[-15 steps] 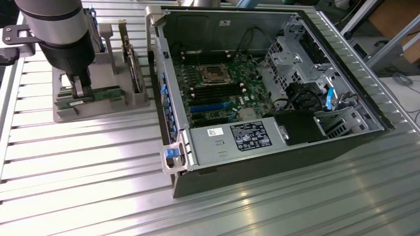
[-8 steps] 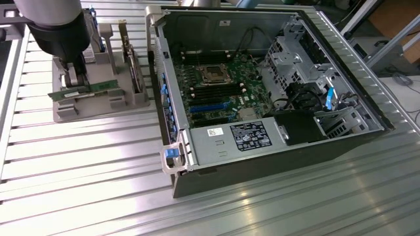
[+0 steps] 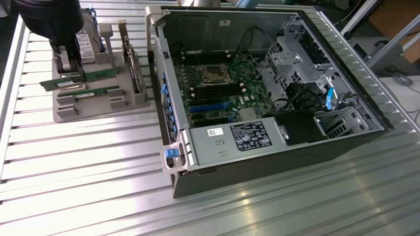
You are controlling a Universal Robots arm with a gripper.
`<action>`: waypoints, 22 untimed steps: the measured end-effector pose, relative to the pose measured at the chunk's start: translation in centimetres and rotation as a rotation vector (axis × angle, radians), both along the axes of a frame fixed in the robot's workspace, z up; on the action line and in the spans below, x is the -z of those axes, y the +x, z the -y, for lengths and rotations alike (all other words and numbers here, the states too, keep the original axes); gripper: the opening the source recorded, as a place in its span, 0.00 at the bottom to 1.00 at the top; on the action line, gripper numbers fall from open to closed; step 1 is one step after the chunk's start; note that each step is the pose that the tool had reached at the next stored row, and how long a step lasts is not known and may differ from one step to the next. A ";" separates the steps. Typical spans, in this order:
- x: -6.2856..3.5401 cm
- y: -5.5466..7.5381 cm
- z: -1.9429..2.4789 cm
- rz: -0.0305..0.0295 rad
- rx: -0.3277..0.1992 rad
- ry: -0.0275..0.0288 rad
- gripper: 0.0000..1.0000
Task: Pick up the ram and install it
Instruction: 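Pick up the ram and move it above insertion slot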
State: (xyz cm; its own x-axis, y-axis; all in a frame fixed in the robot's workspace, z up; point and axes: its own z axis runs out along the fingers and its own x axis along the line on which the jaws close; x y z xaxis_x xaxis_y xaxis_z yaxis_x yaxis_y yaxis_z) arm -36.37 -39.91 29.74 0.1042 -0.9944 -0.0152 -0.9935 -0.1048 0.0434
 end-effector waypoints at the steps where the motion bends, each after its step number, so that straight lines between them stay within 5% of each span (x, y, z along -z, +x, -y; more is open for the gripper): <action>1: -0.76 0.0 0.00 0.0000 0.000 0.0000 0.14; 9: -3.93 0.0 0.00 0.0001 0.000 0.0001 0.14; 15: -7.54 0.0 0.00 0.0000 0.000 0.0001 0.14; 22: -7.78 1.6 0.02 -0.0027 0.001 0.0001 0.14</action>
State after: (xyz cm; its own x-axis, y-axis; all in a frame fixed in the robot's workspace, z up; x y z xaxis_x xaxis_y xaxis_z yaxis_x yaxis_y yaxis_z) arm -34.80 -39.93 37.52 0.1027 -0.9946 -0.0156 -0.9936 -0.1034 0.0461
